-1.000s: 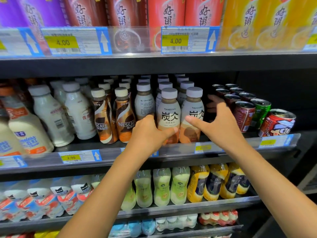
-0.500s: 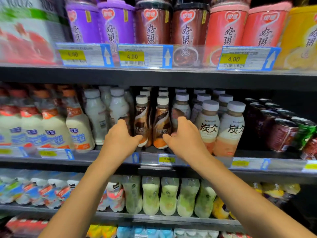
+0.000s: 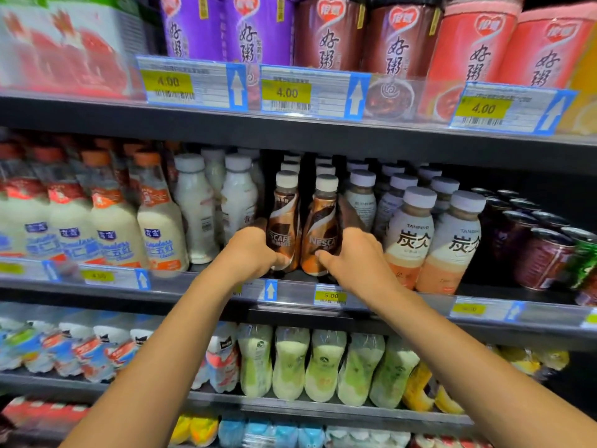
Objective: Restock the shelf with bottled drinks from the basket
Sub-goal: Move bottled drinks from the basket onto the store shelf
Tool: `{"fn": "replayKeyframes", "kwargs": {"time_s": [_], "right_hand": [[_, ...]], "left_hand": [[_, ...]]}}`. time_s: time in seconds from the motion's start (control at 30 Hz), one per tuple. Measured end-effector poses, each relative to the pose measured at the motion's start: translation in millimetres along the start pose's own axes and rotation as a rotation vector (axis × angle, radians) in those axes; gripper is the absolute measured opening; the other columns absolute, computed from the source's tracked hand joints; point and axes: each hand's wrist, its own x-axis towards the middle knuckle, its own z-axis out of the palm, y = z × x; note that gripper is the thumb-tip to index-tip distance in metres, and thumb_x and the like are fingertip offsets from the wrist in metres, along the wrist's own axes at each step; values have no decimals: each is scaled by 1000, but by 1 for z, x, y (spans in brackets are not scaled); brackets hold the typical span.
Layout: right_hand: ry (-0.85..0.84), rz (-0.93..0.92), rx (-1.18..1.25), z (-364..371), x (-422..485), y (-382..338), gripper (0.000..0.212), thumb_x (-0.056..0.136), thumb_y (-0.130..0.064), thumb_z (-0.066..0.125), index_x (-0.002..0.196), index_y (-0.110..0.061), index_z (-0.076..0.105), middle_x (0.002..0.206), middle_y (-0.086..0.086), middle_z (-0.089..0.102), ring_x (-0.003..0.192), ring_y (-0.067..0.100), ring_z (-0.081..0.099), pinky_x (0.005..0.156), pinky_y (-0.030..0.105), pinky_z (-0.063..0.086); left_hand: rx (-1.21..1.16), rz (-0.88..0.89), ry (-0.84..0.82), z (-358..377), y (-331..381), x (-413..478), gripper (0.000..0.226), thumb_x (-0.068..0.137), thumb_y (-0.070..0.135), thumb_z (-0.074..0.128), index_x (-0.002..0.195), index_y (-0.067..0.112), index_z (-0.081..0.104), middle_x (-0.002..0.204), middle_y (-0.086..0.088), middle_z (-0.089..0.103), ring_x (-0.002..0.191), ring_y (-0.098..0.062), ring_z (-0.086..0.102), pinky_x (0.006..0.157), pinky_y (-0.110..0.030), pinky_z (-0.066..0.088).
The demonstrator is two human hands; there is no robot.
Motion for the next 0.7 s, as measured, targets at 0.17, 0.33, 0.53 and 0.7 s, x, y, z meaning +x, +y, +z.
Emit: {"fn": "replayKeyframes", "kwargs": {"time_s": [0.17, 0.33, 0.53, 0.7], "right_hand": [[57, -36, 0, 3, -4, 1, 51, 88, -46, 67, 67, -25, 26, 69, -7, 39, 75, 23, 49, 65, 32, 37], [71, -50, -1, 3, -3, 1, 52, 88, -47, 68, 67, -26, 25, 67, -8, 37, 74, 23, 47, 65, 33, 38], [74, -46, 13, 5, -2, 2, 50, 87, -47, 68, 69, -23, 29, 74, -3, 47, 78, 26, 53, 66, 34, 41], [82, -57, 15, 3, -4, 0, 43, 87, -47, 69, 82, -17, 39, 86, 6, 59, 85, 30, 59, 67, 35, 45]], "left_hand": [[50, 2, 58, 4, -5, 1, 53, 70, 39, 86, 110, 14, 62, 101, -5, 70, 92, -24, 66, 86, -40, 56], [33, 6, 57, 4, -5, 1, 56, 70, 37, 87, 113, 12, 63, 103, -6, 71, 93, -24, 66, 88, -41, 55], [33, 18, 65, 5, -6, 1, 52, 69, 37, 87, 108, 11, 63, 100, -5, 71, 91, -23, 67, 87, -42, 56], [39, 18, 70, 6, -6, 1, 53, 70, 37, 86, 110, 12, 62, 101, -5, 70, 92, -23, 66, 87, -42, 56]]}}
